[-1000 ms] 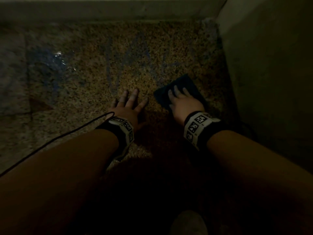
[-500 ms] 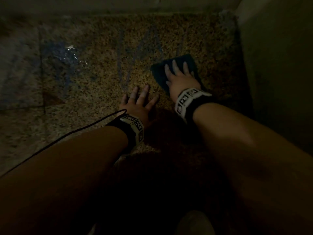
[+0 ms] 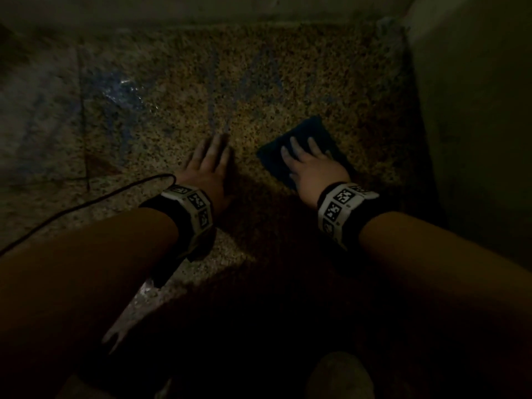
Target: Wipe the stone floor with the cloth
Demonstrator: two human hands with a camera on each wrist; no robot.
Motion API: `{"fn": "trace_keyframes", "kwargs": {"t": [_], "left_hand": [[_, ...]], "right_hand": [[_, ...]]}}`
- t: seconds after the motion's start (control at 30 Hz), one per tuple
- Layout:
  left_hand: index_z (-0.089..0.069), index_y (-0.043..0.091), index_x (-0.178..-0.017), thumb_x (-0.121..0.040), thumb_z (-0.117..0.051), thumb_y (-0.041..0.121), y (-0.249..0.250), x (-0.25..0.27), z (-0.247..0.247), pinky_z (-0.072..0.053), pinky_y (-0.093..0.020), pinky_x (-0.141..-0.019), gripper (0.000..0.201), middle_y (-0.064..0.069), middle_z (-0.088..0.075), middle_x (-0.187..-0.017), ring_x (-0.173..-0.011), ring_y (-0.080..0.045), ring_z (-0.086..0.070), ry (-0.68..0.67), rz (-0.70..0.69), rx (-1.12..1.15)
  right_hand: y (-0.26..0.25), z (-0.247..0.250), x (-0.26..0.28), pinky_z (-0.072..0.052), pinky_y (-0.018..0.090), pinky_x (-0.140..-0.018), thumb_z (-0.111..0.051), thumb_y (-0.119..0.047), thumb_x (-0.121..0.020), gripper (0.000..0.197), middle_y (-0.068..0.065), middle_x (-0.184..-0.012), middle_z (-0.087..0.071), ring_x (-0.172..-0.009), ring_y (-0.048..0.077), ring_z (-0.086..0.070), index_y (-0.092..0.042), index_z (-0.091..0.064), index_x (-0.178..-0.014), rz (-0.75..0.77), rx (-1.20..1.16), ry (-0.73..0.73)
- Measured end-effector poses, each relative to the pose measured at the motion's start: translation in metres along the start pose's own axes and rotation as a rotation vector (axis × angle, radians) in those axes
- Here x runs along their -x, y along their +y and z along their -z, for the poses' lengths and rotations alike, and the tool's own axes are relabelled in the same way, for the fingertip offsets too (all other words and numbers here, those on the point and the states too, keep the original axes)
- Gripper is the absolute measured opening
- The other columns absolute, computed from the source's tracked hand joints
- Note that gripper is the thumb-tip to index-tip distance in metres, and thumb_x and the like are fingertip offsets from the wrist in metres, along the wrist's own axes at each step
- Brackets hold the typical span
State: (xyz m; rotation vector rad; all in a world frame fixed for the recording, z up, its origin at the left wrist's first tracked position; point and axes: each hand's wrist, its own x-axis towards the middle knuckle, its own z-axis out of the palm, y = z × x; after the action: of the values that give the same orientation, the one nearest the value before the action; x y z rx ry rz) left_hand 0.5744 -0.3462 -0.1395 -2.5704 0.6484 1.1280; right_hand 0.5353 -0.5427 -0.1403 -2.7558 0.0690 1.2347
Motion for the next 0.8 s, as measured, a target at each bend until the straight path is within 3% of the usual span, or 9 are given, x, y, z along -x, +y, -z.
{"fn": "trace_keyframes", "kwargs": {"t": [0.13, 0.43, 0.67, 0.8], "left_hand": [[0.019, 0.024, -0.149, -0.093, -0.038, 0.057, -0.013, 0.002, -0.006, -0.002, -0.042, -0.117, 0.086, -0.001, 0.031, -0.153, -0.145, -0.025, 0.017, -0.001, -0.015, 0.074], [0.022, 0.024, -0.148, -0.093, -0.043, 0.054, -0.017, -0.001, 0.0, -0.008, -0.041, -0.117, 0.09, -0.003, 0.031, -0.153, -0.145, -0.027, 0.014, -0.066, -0.06, -0.024], [0.025, 0.027, -0.146, -0.09, -0.047, 0.059, -0.021, 0.001, 0.005, -0.015, -0.042, -0.116, 0.097, -0.001, 0.035, -0.151, -0.145, -0.026, 0.015, -0.12, -0.089, -0.075], [0.025, 0.028, -0.146, -0.091, -0.048, 0.056, -0.038, 0.001, 0.007, -0.033, -0.043, -0.111, 0.096, -0.001, 0.037, -0.15, -0.145, -0.025, 0.016, -0.147, -0.183, -0.187]], "right_hand": [[-0.006, 0.005, -0.006, -0.003, 0.05, -0.117, -0.023, -0.02, -0.105, 0.055, -0.005, -0.158, 0.018, -0.145, 0.029, 0.014, -0.03, 0.005, -0.152, -0.034, -0.025, 0.004], [-0.042, 0.055, -0.056, -0.008, 0.056, -0.115, -0.029, -0.013, -0.104, 0.06, -0.003, -0.159, 0.014, -0.145, 0.033, 0.011, -0.028, 0.004, -0.152, -0.085, -0.105, 0.072], [-0.041, 0.045, -0.05, -0.01, 0.051, -0.117, -0.026, -0.014, -0.104, 0.061, -0.005, -0.159, 0.017, -0.146, 0.03, 0.011, -0.029, 0.008, -0.152, -0.106, -0.062, 0.049], [-0.047, 0.028, -0.036, -0.01, 0.05, -0.117, -0.025, -0.017, -0.105, 0.059, -0.003, -0.159, 0.018, -0.145, 0.032, 0.011, -0.027, 0.009, -0.152, -0.084, -0.104, -0.064]]}}
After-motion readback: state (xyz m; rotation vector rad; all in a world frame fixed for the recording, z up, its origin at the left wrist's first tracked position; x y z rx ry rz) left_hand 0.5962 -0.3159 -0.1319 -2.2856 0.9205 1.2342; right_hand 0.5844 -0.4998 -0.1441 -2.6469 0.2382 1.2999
